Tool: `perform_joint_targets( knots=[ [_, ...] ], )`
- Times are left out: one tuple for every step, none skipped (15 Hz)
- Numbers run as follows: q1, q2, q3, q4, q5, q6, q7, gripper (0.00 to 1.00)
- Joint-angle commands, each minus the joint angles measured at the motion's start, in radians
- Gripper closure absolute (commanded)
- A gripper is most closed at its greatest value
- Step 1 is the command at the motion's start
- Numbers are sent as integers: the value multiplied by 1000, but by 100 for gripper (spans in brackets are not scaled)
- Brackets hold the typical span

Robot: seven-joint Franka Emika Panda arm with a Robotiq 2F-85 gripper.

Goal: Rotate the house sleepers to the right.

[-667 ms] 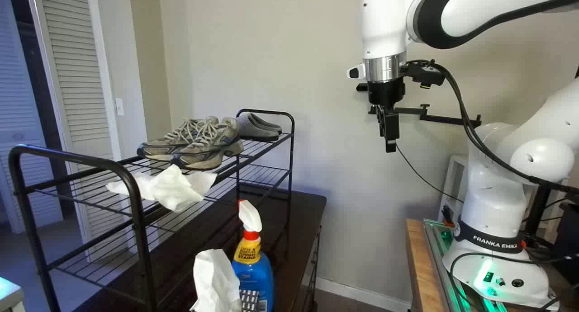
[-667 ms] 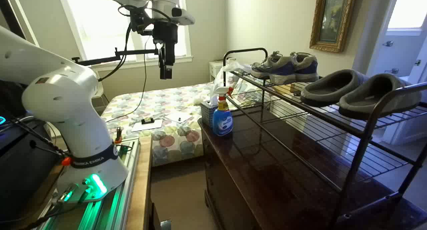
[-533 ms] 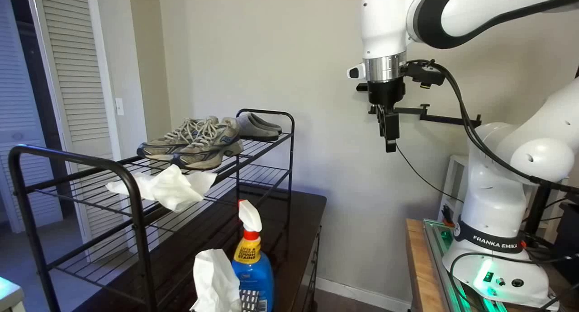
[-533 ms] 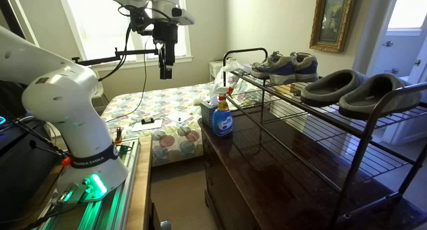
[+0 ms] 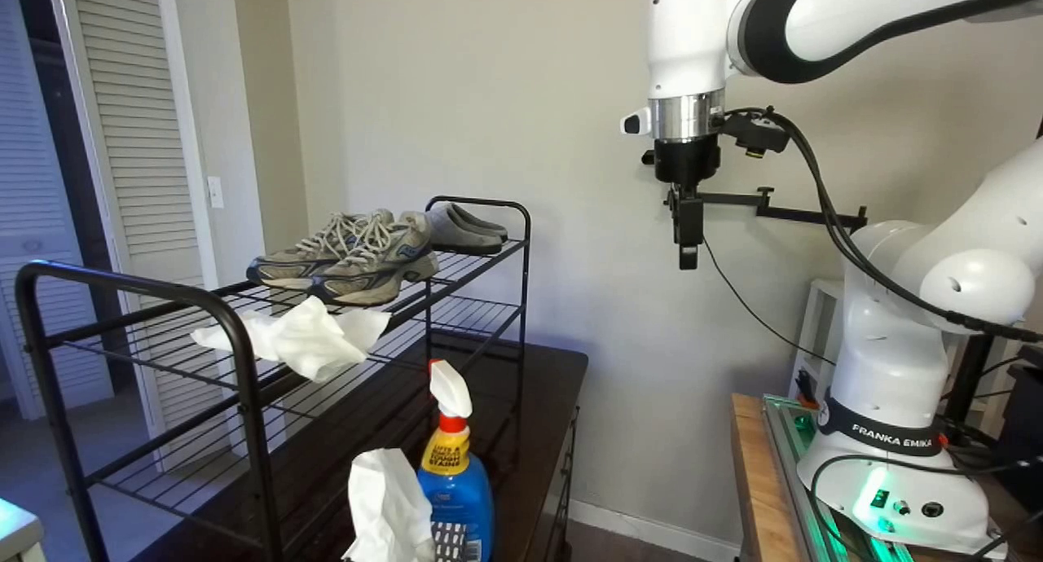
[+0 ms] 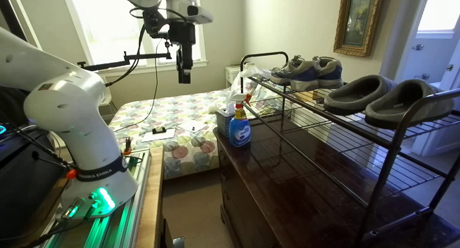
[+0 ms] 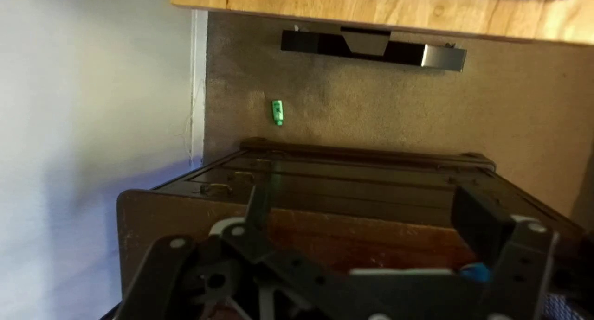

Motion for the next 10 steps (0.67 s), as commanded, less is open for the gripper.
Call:
perform_joint_targets(
  knots=[
    [-11, 129, -43, 125, 22, 87, 27, 0],
    [-15, 172, -50, 170, 14, 108, 22, 0],
    [-19, 208, -56, 212, 4, 124, 15, 0],
    [-23, 252, -62, 263, -11, 121, 1, 0],
    [-29, 296, -66, 315, -29, 115, -11, 0],
    [-35, 337, -71, 368, -44, 104, -19, 0],
    [-44, 377, -75, 423, -62, 96, -18, 0],
    [-53, 414, -76, 474, -82, 91, -9, 0],
    [-61, 452, -81, 525, -103, 79, -9, 0],
    [-73, 496, -88, 583, -120, 59, 2, 0]
  ],
)
